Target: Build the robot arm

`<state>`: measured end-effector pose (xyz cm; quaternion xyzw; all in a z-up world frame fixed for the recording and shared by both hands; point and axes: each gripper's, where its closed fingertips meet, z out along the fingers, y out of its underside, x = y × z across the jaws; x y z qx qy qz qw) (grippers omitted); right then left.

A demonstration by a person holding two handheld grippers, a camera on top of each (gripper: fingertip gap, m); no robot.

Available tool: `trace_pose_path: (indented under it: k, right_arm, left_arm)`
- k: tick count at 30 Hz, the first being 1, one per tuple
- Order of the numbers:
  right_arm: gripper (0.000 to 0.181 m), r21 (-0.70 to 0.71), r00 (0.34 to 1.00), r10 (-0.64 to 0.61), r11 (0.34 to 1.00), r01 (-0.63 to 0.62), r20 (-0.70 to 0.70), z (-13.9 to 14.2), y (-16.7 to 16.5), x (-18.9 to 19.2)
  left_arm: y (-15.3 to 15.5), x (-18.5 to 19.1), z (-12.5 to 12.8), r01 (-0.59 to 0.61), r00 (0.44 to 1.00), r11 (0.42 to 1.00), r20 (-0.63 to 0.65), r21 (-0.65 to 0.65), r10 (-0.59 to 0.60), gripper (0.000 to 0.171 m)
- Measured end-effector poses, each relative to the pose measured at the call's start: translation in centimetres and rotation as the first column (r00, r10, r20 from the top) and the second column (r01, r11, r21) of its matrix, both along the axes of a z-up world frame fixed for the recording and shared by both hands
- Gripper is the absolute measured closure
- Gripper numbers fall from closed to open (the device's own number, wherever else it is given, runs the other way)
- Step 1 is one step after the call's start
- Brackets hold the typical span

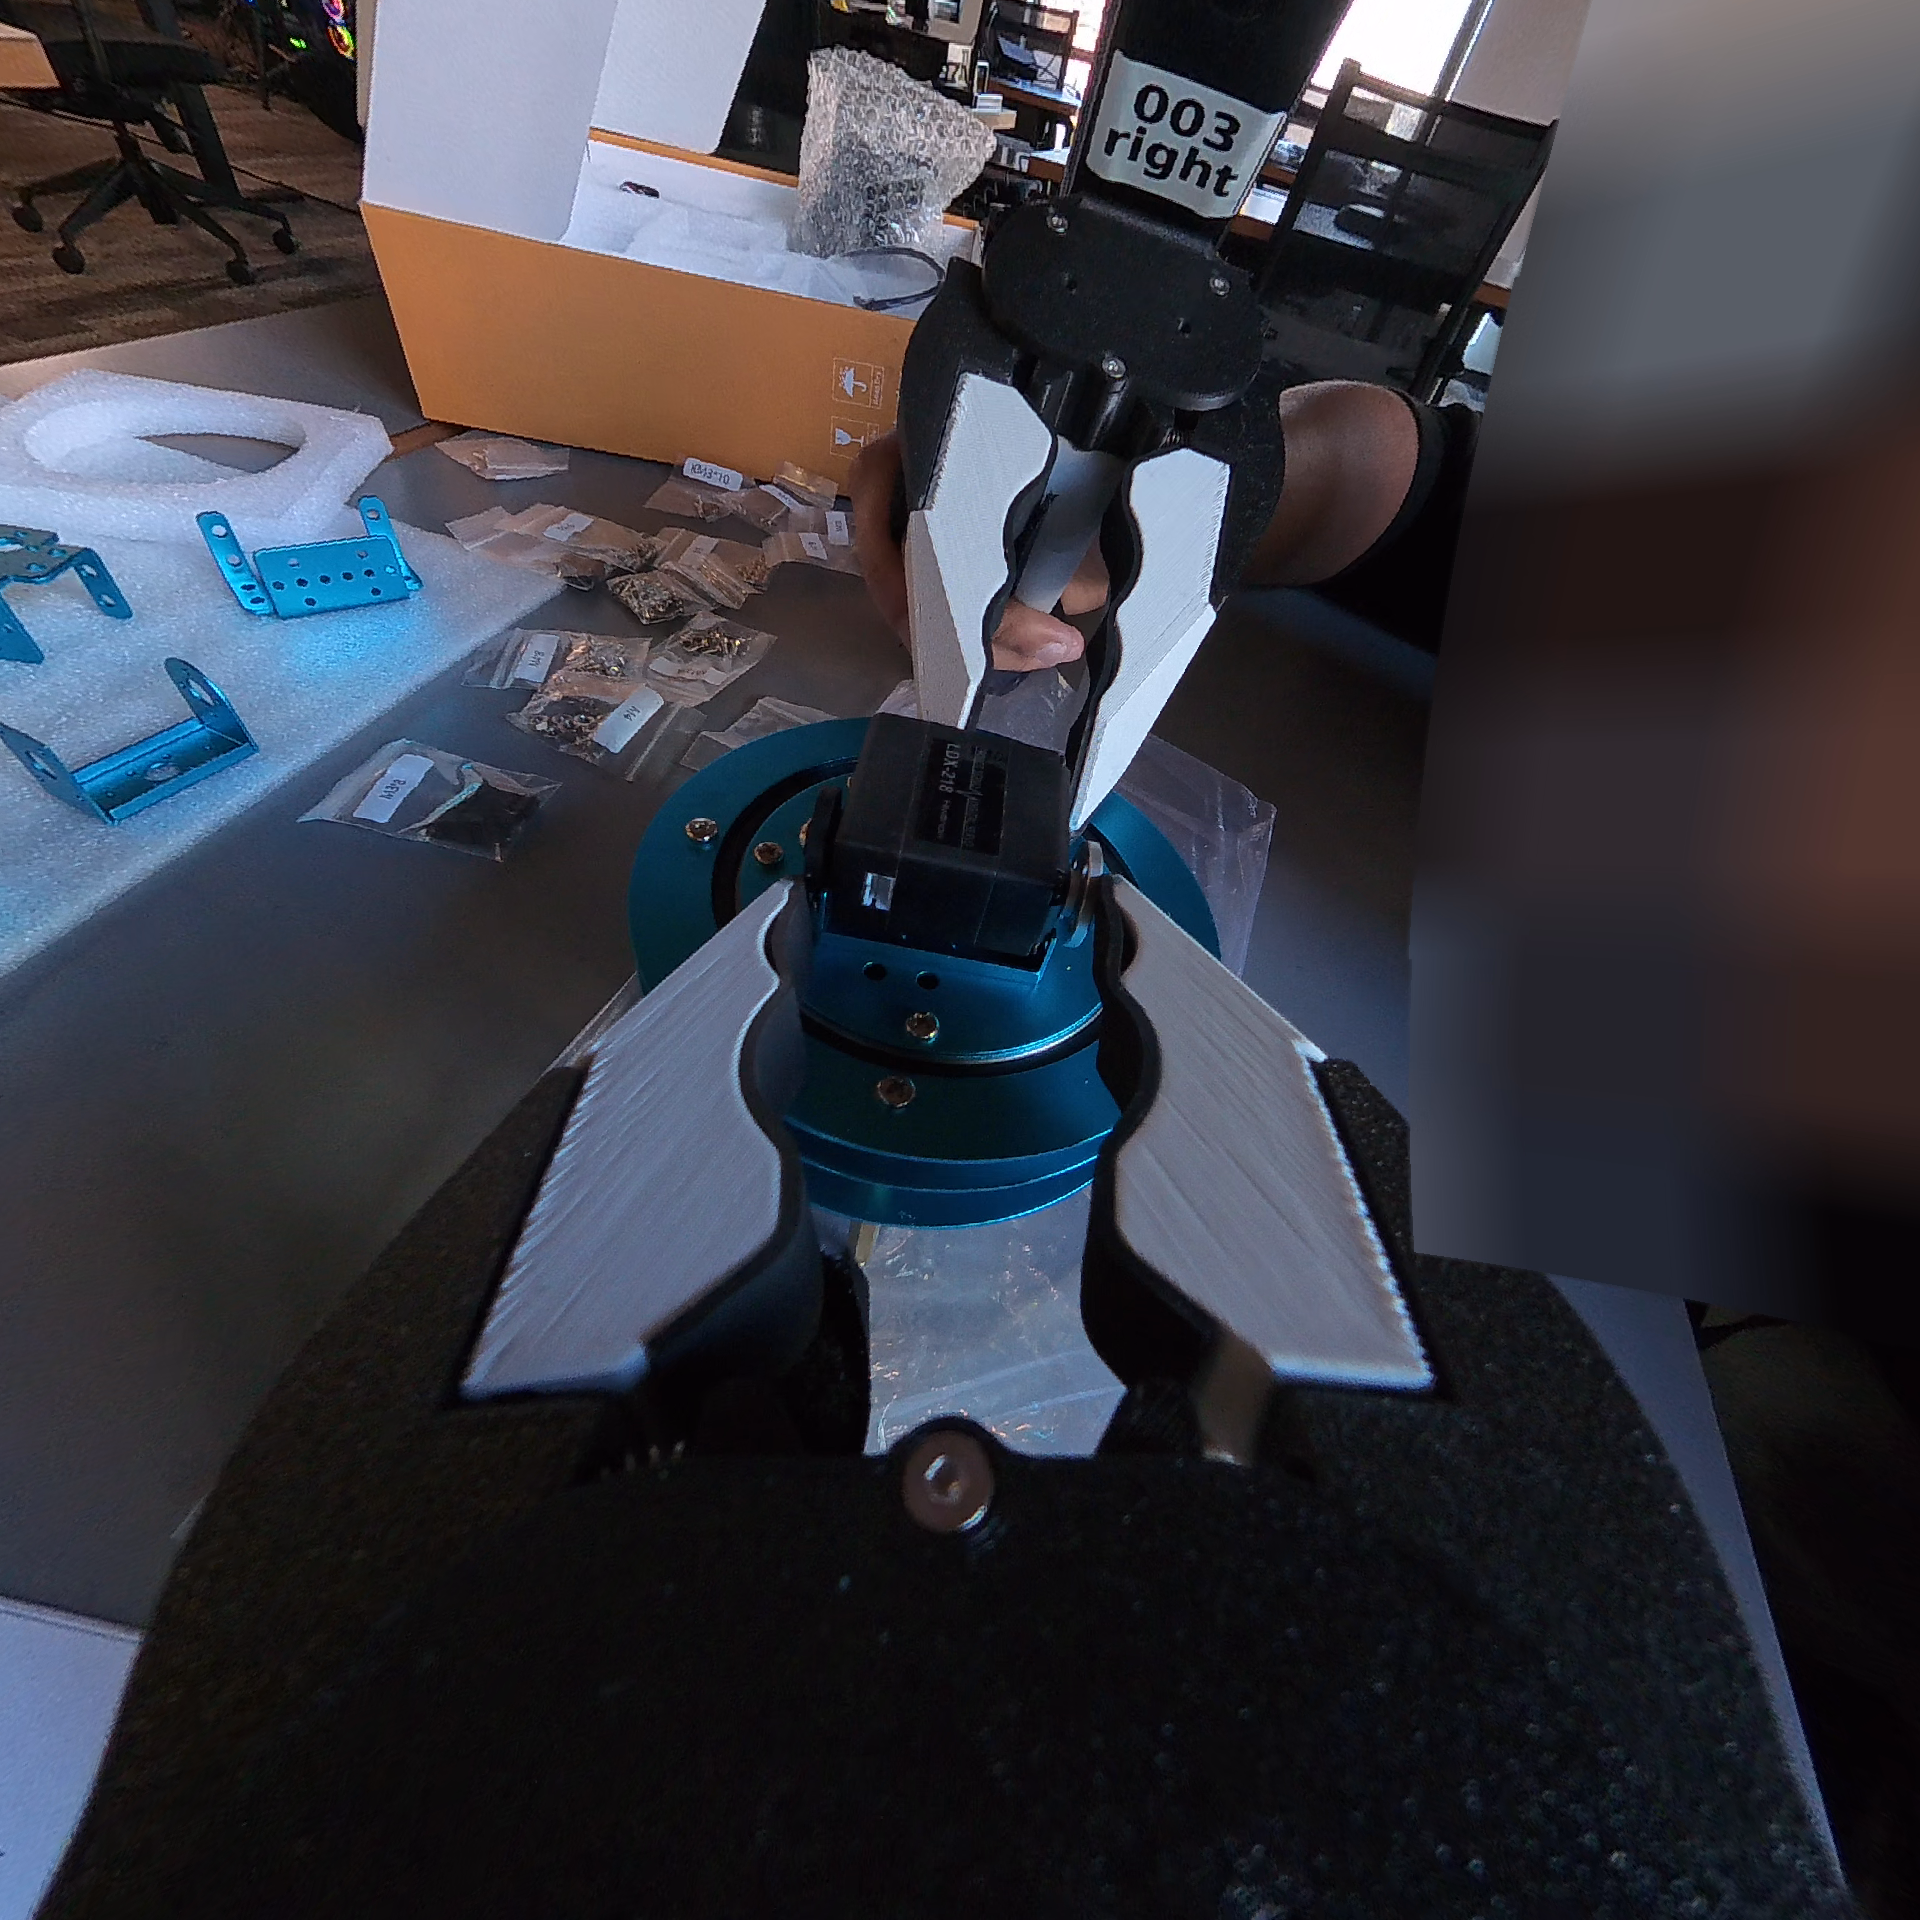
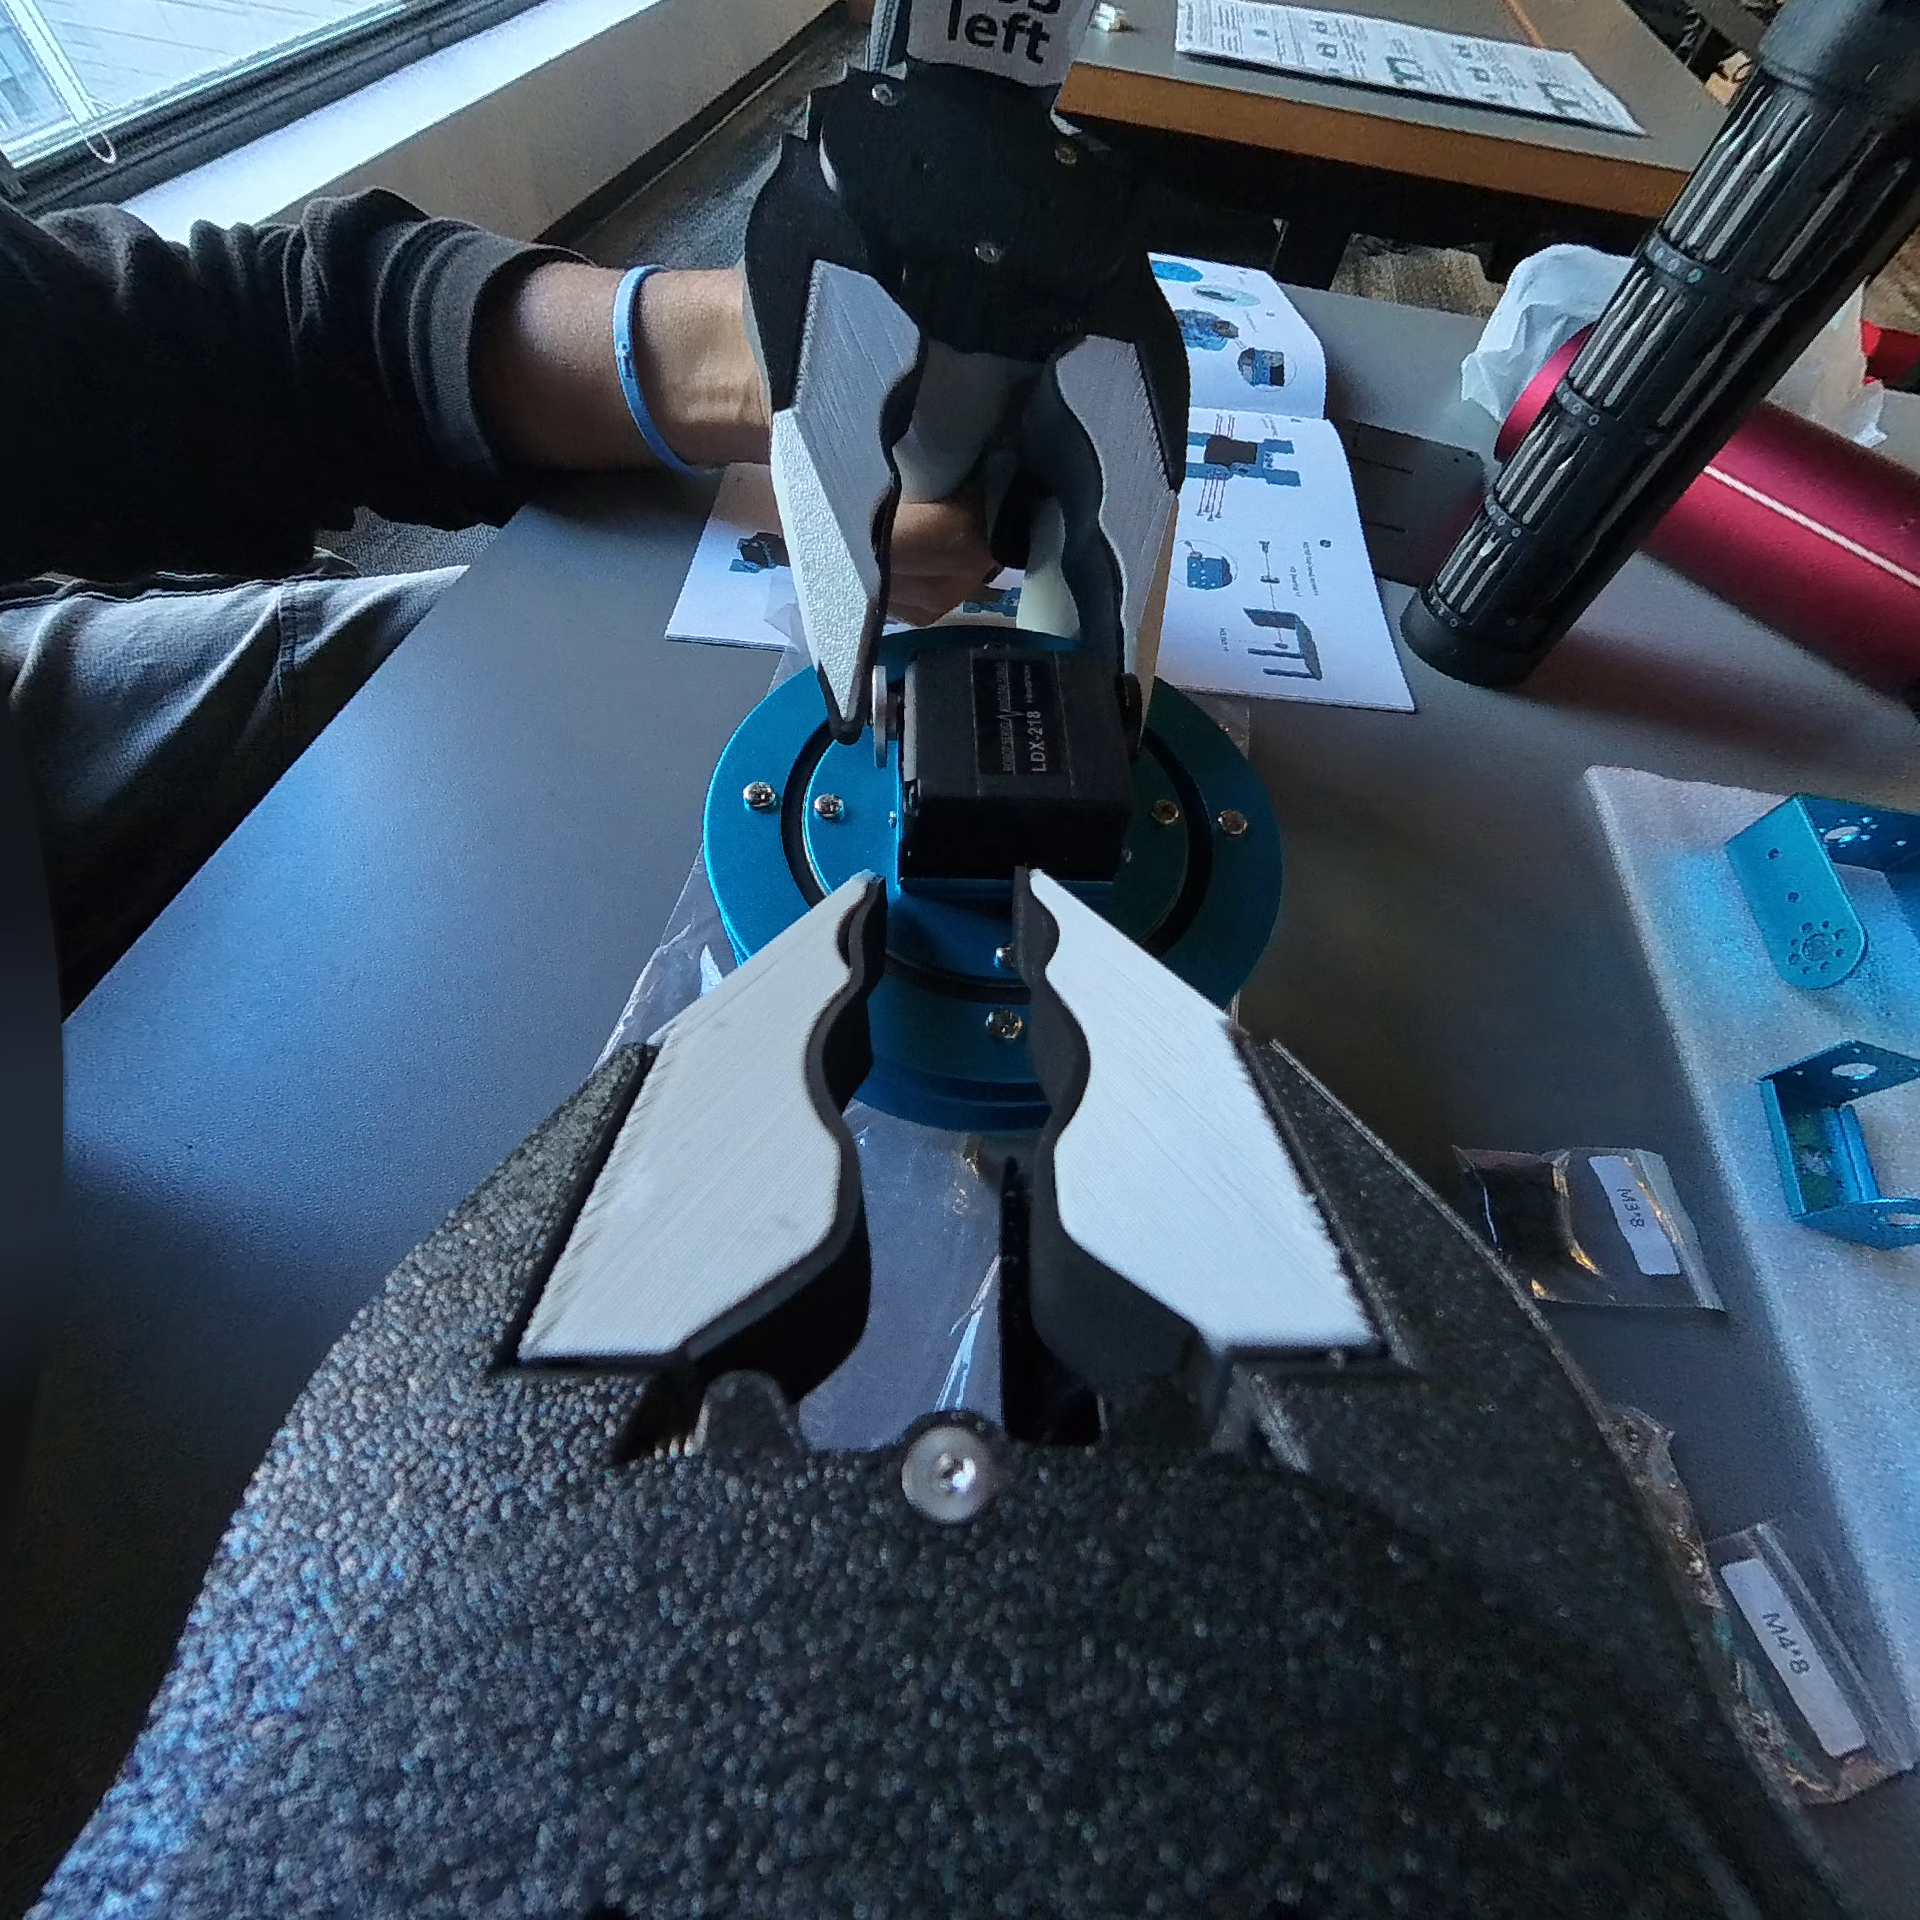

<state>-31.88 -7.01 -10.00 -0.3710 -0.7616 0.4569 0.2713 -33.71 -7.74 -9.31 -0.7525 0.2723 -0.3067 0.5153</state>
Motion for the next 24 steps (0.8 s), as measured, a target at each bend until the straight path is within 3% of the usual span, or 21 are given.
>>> trace_pose_path:
  k: [9,13,17,20,24]
  right_arm:
    - [0.156,-0.001,1.0,0.002,1.0,-0.002,0.0,0.1,0.1,0.1]
    - [0.156,-0.011,0.997,-0.027,1.0,0.027,-0.077,2.7,1.7,0.4]
    - [0.153,-0.079,0.996,-0.081,0.993,0.083,0.031,3.1,4.3,0.7]
    - [0.153,-0.022,0.978,-0.141,0.989,0.146,0.15,1.7,6.8,1.6]
    - [0.143,0.046,0.932,-0.263,0.965,0.26,0.248,1.9,10.2,4.6]
  left_arm:
    - [0.0,0.0,0.0,0.001,1.0,1.0,-0.002,0.001,-0.001,0.118]
    - [0.0,0.0,-0.1,-0.001,1.0,1.0,-0.008,-0.002,0.001,0.118]
    - [-0.1,0.0,0.0,0.007,1.0,1.0,0.021,-0.006,-0.006,0.118]
    - [-0.1,-0.1,0.0,0.007,1.0,1.0,0.025,-0.005,-0.007,0.118]
    - [-0.6,-0.3,0.0,0.015,1.0,1.0,0.004,-0.008,-0.015,0.119]
